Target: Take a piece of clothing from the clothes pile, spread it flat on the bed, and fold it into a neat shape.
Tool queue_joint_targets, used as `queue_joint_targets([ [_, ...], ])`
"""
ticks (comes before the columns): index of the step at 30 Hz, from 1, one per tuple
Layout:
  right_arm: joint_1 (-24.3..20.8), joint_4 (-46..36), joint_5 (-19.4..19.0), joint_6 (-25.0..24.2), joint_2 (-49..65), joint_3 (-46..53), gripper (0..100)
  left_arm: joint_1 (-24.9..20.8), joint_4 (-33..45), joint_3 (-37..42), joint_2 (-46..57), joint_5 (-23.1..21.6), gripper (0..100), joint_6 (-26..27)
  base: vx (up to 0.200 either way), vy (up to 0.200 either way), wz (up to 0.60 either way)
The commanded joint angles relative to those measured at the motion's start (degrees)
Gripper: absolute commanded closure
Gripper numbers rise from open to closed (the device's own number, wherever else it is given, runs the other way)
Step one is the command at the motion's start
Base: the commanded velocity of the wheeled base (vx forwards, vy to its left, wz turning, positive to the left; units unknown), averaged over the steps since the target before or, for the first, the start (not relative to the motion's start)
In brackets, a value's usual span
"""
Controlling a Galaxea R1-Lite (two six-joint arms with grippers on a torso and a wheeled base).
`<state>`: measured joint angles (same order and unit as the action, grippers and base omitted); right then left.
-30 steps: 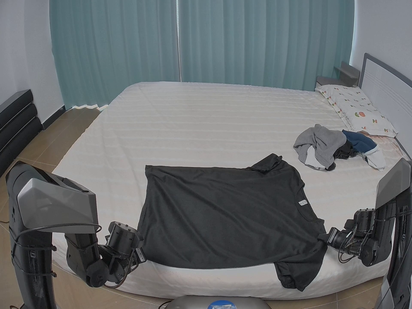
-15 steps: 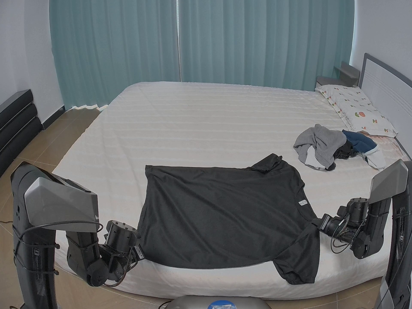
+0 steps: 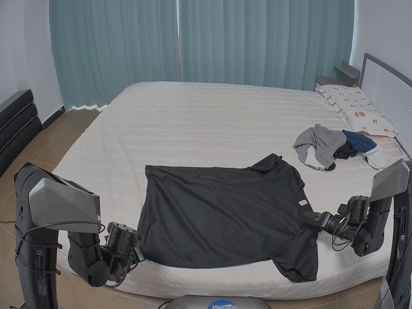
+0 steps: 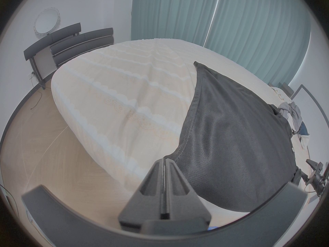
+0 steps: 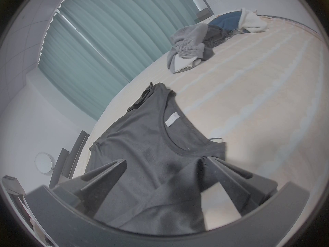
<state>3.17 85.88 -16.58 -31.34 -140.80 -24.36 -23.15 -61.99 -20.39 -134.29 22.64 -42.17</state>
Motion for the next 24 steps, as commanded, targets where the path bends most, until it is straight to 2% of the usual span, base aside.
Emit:
queue_joint_targets([
  [1,2.46,-0.28,-2.58,0.14,3.60,4.85,0,0.03,0.03,0.09,-0.53,0.04,100,-0.02,0.000,0.000,0.00],
  [4,3.25,0.51,-5.57,0.49,5.01,9.24,0,0.03,-0.06,0.18,-0.53,0.04,100,-0.02,0.000,0.000,0.00],
  [7,3.33,0.51,-6.71,1.02,5.45,12.40,0,0.03,-0.06,0.27,-0.53,-0.05,100,-0.02,0.000,0.000,0.00],
  [10,2.81,0.51,-8.21,3.83,4.75,15.74,0,0.03,-0.06,0.44,-0.44,0.04,100,-0.02,0.000,0.000,0.00],
  [11,2.28,0.51,-9.35,6.47,4.04,17.41,0,0.03,-0.06,0.44,-0.36,-0.05,100,-0.02,0.000,0.000,0.00],
  [14,1.05,1.04,-9.26,8.93,1.93,18.73,0,0.03,-0.06,0.53,-0.36,-0.05,100,-0.02,0.000,0.000,0.00],
  [21,-1.15,3.85,-8.73,9.28,0.35,20.93,0,0.03,-0.06,0.44,-0.27,-0.05,100,-0.02,0.000,0.000,0.00],
  [24,-2.11,3.85,-6.89,9.55,-0.09,20.58,0,0.03,-0.06,0.53,-0.18,-0.05,100,-0.02,0.000,0.000,0.00],
])
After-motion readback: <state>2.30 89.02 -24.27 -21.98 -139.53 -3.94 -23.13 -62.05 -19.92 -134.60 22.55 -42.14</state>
